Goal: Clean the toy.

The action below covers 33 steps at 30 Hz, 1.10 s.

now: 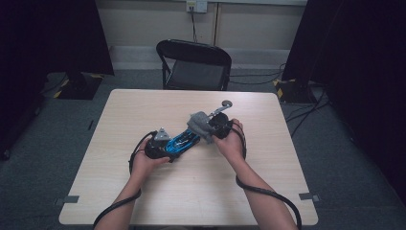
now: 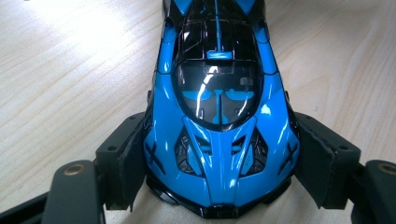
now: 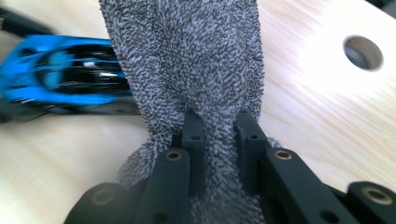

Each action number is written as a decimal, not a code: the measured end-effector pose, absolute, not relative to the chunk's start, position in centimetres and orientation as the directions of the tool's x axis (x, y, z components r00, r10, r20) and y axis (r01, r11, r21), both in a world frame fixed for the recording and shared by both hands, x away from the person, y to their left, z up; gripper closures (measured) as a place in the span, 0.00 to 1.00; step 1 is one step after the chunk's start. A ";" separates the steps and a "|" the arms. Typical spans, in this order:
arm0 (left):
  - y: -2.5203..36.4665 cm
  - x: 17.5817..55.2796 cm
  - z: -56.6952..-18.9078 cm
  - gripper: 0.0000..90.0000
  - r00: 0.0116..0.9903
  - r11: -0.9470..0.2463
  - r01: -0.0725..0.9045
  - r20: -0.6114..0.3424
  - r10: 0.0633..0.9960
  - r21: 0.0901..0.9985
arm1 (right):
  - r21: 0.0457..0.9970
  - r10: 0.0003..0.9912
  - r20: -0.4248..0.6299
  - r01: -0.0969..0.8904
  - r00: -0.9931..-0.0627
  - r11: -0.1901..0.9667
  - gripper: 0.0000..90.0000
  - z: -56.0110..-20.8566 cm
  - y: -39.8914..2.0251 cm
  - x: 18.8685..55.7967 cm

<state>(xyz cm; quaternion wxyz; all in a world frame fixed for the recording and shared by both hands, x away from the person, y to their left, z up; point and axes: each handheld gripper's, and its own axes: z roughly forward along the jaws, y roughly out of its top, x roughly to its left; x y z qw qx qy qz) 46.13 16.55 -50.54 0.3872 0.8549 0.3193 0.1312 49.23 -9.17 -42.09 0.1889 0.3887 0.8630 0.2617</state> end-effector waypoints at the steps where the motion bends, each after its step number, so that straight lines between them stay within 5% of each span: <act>1: 16.6 46.1 -50.5 0.29 0.763 -0.497 0.444 -0.023 0.646 0.745 | 0.600 0.756 -0.125 0.558 -0.643 0.574 0.86 -42.0 -8.8 48.8; 14: 16.6 46.2 -50.5 0.29 0.760 -0.496 0.445 -0.021 0.649 0.746 | 0.571 0.572 -0.104 0.422 -0.814 0.704 0.85 -43.6 -2.6 45.1; 33: 16.5 46.1 -50.5 0.29 0.760 -0.495 0.445 -0.021 0.650 0.746 | 0.526 0.557 -0.110 0.428 -0.823 0.735 0.85 -44.8 -1.6 45.5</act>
